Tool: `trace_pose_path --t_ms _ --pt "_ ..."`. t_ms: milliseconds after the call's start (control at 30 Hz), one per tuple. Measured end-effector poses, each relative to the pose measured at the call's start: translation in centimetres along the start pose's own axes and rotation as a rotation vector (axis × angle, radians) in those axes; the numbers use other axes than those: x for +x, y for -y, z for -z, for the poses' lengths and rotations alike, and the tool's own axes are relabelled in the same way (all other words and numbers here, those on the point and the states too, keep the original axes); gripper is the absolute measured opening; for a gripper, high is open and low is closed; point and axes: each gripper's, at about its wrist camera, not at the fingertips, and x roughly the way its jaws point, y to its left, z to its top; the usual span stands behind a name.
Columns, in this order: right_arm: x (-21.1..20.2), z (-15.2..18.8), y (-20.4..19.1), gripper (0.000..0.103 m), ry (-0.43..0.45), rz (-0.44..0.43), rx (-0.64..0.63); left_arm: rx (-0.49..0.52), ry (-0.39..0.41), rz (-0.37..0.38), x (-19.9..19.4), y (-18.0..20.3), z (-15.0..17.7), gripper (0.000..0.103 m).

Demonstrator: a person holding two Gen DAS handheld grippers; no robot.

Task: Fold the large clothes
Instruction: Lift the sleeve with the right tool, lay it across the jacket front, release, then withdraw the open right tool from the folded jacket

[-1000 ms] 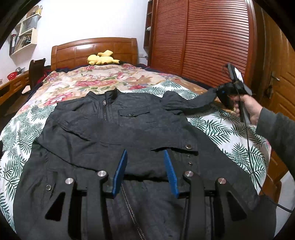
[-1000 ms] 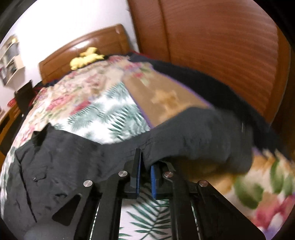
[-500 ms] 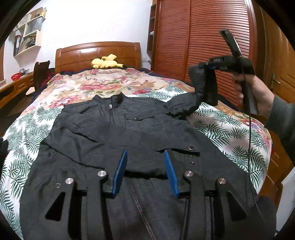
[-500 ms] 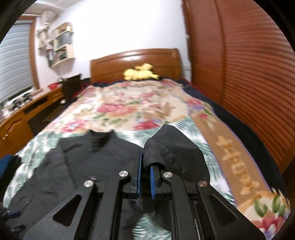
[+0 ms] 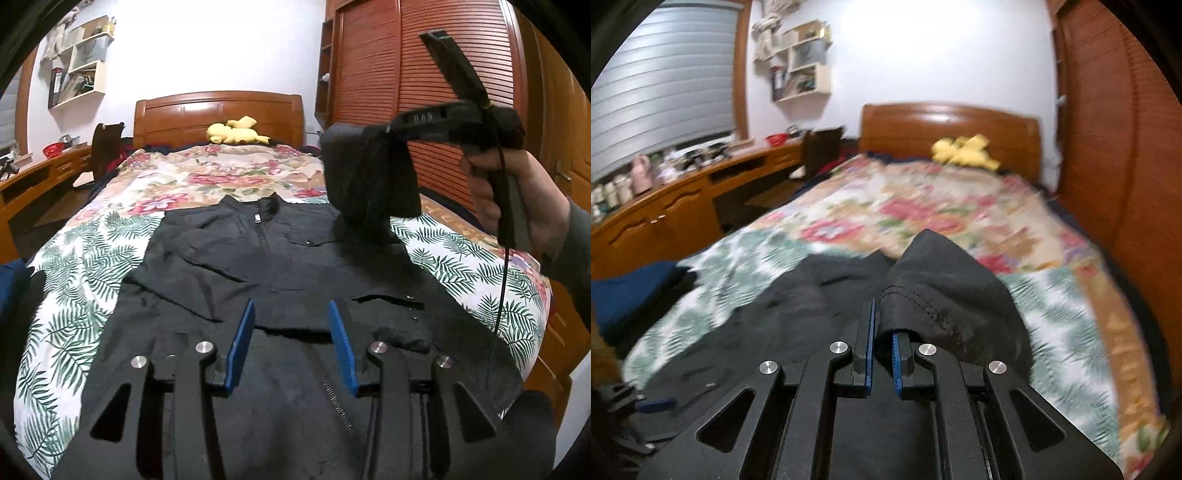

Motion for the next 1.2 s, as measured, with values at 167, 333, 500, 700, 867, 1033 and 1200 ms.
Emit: trace_pose_path --t_ms 167,333,500,700,867,1033,1200 --pt "2.8 2.8 -3.2 0.027 -0.165 -0.029 -0.041 -0.013 0.01 -0.009 -0.9 -1.2 0.0 0.04" --pt "4.8 6.8 -3.2 0.034 -0.301 -0.027 -0.044 -0.026 0.021 -0.008 -1.5 -2.0 0.0 0.04" --pt "5.1 9.3 -2.3 0.038 -0.365 -0.028 -0.024 -0.027 0.021 -0.012 -1.6 -2.2 0.1 0.04" --pt "3.4 12.0 -2.6 0.045 -0.368 -0.032 -0.051 -0.023 0.018 -0.013 -1.4 -2.0 0.1 0.04" --pt "1.3 14.1 -1.8 0.045 -0.321 -0.002 -0.035 -0.011 0.01 -0.01 -1.0 -1.4 0.1 0.04" --pt "-0.1 16.7 0.3 0.045 -0.29 0.042 0.027 0.006 -0.003 -0.008 -0.3 -0.8 0.3 0.04" --pt "-1.1 19.2 2.2 0.045 -0.272 0.107 0.048 0.028 -0.008 0.01 0.2 0.3 0.5 0.04"
